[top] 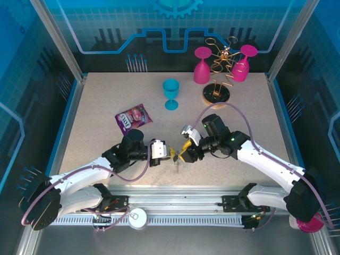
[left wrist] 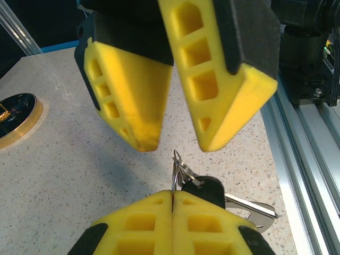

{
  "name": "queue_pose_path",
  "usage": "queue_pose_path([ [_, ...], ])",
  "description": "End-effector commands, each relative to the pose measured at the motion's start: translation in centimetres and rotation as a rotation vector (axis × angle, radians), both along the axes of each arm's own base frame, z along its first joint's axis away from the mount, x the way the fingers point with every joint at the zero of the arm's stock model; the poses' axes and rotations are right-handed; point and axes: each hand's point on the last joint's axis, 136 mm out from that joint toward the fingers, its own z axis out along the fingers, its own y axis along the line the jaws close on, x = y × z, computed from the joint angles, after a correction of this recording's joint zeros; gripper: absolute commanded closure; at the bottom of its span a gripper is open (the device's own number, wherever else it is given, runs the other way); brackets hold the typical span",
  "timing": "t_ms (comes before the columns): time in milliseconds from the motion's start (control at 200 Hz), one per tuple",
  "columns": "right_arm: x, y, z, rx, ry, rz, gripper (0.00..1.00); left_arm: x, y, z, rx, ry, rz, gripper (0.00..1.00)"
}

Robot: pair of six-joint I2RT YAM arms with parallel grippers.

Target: Put the keys on the keyring

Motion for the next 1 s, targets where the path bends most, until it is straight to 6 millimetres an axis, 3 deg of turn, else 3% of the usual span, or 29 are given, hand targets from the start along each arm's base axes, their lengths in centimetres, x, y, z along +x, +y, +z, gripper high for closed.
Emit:
queue_pose_path([
  [0, 0.4, -0.7, 0.1, -0.011, -0.062, -0.021, 0.47, -0.1, -0.2, 0.8, -0.018, -0.058, -0.017, 1.00],
  [170, 0.5, 0.2, -0.3, 0.004, -0.100, 0.002, 0.45, -0.2, -0.4, 0.6, -0.016, -0.056, -0.023, 1.00],
  [335, 0.7, 1.3, -1.1, 0.000, -0.082, 0.019, 0.52, -0.2, -0.4, 0.5, -0.012, -0.056, -0.022, 1.00],
  [500, 0.3, 1.4, -1.7, -0.007, -0.063, 0.046, 0.83, 0.0, -0.2, 0.3, 0.004, -0.060, -0.007, 1.00],
  [645, 0.0, 1.5, -1.7, 0.002, -0.077, 0.066, 1.00, -0.1, -0.3, -0.2, 0.019, -0.046, -0.012, 1.00],
  [845, -0.6, 2.2, -1.9, -0.011, -0.131, 0.139, 1.00, -0.2, -0.4, -1.0, 0.068, -0.002, -0.024, 1.00],
  [996, -0.9, 2.7, -1.4, -0.009, -0.165, 0.172, 1.00, -0.4, -0.5, -1.3, 0.083, 0.013, -0.041, 0.87],
])
